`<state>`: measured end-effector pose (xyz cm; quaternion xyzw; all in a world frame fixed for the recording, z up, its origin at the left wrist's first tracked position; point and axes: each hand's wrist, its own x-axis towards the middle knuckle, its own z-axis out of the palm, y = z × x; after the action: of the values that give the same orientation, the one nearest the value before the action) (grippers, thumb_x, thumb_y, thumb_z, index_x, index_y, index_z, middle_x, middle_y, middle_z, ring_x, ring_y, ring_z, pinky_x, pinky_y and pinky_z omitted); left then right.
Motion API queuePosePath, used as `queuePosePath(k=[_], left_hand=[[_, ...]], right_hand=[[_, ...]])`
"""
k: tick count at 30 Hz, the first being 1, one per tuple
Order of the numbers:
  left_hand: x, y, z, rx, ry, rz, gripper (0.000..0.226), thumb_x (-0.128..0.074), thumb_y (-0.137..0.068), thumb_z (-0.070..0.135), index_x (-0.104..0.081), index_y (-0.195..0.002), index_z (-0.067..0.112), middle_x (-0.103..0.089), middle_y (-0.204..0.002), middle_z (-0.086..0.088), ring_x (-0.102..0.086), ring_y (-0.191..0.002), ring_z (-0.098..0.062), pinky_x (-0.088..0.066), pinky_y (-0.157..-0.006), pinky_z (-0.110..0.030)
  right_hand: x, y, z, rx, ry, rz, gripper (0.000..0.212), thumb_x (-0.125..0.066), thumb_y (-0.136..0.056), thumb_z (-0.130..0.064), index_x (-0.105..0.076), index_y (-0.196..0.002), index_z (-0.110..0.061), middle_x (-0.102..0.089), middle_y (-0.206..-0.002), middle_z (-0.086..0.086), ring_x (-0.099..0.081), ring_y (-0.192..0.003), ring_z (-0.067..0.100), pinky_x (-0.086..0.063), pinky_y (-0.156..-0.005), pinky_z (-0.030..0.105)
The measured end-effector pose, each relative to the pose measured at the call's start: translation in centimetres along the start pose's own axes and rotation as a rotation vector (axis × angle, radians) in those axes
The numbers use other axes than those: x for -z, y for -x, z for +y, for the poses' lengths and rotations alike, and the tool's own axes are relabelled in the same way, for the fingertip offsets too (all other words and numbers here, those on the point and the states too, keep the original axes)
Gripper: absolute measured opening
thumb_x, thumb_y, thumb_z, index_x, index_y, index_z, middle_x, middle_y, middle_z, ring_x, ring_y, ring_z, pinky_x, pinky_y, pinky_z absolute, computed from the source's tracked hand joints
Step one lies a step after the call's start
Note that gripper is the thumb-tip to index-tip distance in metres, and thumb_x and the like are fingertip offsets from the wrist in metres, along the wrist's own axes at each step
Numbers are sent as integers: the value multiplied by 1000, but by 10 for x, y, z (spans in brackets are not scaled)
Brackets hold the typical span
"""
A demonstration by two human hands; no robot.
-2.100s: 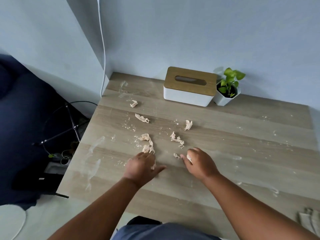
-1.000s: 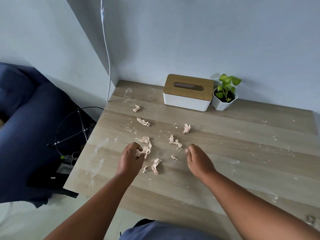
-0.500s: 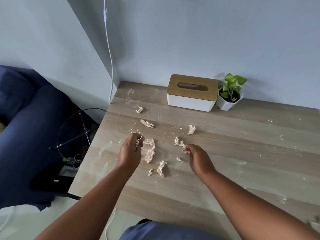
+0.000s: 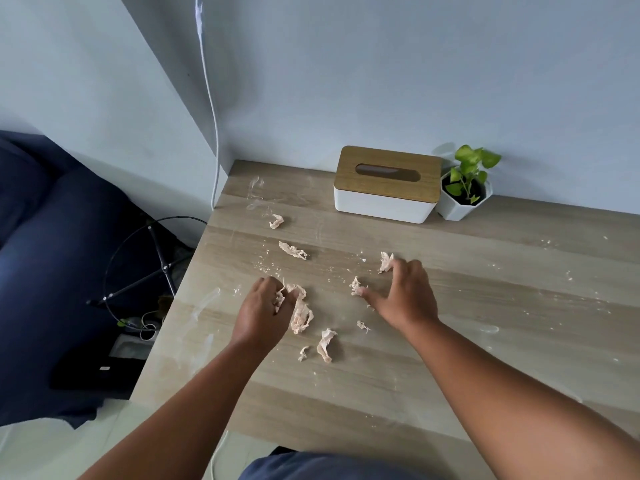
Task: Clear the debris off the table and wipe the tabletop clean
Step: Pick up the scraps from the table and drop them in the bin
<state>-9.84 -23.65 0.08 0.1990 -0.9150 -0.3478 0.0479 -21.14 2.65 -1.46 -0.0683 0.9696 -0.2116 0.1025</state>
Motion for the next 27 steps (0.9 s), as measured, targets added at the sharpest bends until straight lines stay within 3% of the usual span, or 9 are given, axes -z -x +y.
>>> queuePosePath(k=[5,9,12,14,16,18,22,27], left_hand=[[-16,0,-14,-126,-172,-156,35,-81,-85,39,-61,-102,15,-56,-100,0,-63,-83,-27,-43,-68,-30],[-29,-2,-21,-313,-299,-196,54,-79,-79,48,-65,-115,10,-56,-110,-11,-61,-97,-35,-58,-75,-43],[-36,-6,-31,-418,-442,-146,73,-70,-74,66,-65,-126,15,-55,-125,-13,-57,-103,-35,-56,-83,-45],[-43,-9,-40,-443,-506,-110,80,-69,-74,72,-64,-130,16,-56,-131,-14,-55,-105,-36,-51,-87,-46],[-49,-11,-48,-462,-541,-74,75,-66,-81,73,-66,-128,14,-59,-131,-15,-56,-104,-37,-50,-87,-46],[-54,-15,-52,-494,-547,-29,64,-58,-91,68,-69,-118,11,-61,-122,-14,-57,-98,-37,-49,-84,-45],[-57,-26,-50,-539,-504,9,47,-54,-100,54,-66,-97,8,-60,-100,-15,-55,-83,-35,-48,-73,-45],[-50,-45,-33,-521,-504,-48,35,-54,-98,37,-65,-82,7,-60,-83,-13,-60,-71,-35,-52,-58,-42]], right_hand=[[-11,-15,-3,-53,165,0,131,-67,-50,-96,-36,-144,-10,-47,-129,16,-50,-117,36,-47,-98,46],[-24,-21,-6,-4,247,-37,137,-59,-52,-99,-32,-152,-10,-45,-132,14,-49,-119,35,-45,-100,45],[-35,-19,-5,117,339,5,117,-65,-64,-89,-45,-145,-8,-50,-125,14,-53,-108,36,-48,-90,45],[-41,-17,-3,202,362,82,86,-69,-75,-75,-60,-127,-7,-55,-115,16,-57,-98,38,-49,-80,45],[-46,-16,0,268,380,157,54,-74,-84,-56,-66,-106,-8,-59,-105,18,-59,-88,38,-49,-72,45],[-48,-20,2,297,392,191,34,-80,-85,-40,-66,-92,-9,-60,-95,17,-60,-80,37,-50,-66,43],[-46,-30,5,341,359,207,20,-78,-86,-22,-65,-82,-8,-60,-83,16,-60,-71,36,-49,-59,41],[-39,-40,0,308,314,117,18,-78,-87,-14,-63,-81,-5,-61,-77,18,-60,-66,38,-48,-54,43]])
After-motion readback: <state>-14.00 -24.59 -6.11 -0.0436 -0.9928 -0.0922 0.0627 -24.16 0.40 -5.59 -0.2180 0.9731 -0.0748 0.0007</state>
